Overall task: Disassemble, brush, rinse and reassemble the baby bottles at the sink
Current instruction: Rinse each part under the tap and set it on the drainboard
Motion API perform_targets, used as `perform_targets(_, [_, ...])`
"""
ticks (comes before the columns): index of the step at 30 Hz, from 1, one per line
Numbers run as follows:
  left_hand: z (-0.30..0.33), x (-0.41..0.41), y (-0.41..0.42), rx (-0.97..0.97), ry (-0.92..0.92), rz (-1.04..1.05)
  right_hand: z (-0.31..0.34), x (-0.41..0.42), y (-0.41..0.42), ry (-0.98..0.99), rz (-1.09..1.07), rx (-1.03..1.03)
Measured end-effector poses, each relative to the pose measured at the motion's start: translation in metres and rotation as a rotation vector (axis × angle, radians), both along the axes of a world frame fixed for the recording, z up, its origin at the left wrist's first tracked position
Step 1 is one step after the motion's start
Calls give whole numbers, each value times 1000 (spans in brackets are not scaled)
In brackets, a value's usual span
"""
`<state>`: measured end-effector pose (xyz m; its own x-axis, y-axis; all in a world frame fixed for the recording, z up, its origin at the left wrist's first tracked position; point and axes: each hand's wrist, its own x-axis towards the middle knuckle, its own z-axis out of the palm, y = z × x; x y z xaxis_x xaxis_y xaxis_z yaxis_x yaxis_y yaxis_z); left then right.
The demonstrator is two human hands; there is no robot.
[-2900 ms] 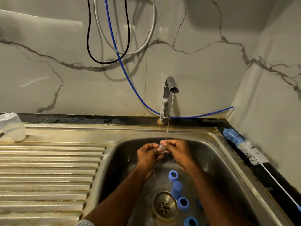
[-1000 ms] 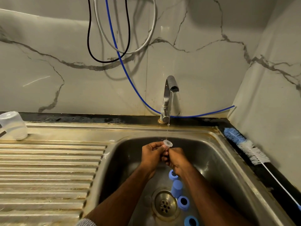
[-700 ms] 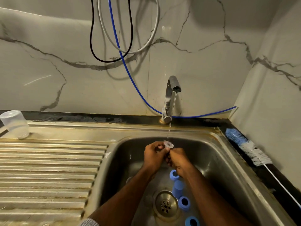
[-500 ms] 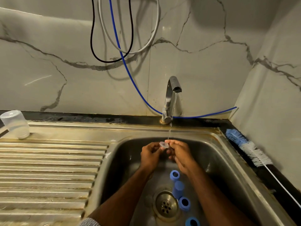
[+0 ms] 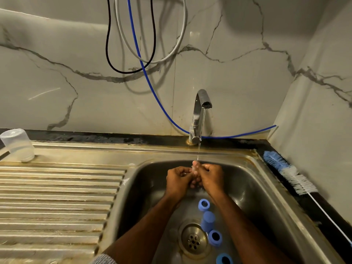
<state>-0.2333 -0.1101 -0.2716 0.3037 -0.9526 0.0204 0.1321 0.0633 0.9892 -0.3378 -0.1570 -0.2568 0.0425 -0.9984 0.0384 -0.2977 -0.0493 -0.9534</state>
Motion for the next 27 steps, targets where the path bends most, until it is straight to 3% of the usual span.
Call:
perform_targets(2, [0,-2,1,-1,52,-38,1,-5,-2,-15,12,1])
perform_targets(6, [-1,2,0,6,162,41,10,-14,0,-251,205,79])
perform_targets(8, [-2,5,-1,0,110,26,9,-14,-1,-175,220,48])
perform_targets(12, [-3,1,3,-6,10,-83,-2,-9,-4,124,-22,-105])
perform_targets(14, [-4,-1,4,7,26,-89,-2,-6,-3,157,-55,-150])
perform_targets(17, [-5,-1,3,30,92,-54,7,-3,0,26,35,-60])
perform_targets(22, [-9,5,0,28,118,17,5,-15,-2,-180,358,122])
perform_targets(27, [-9,6,-2,19,125,-16,-1,-7,-5,-255,209,145])
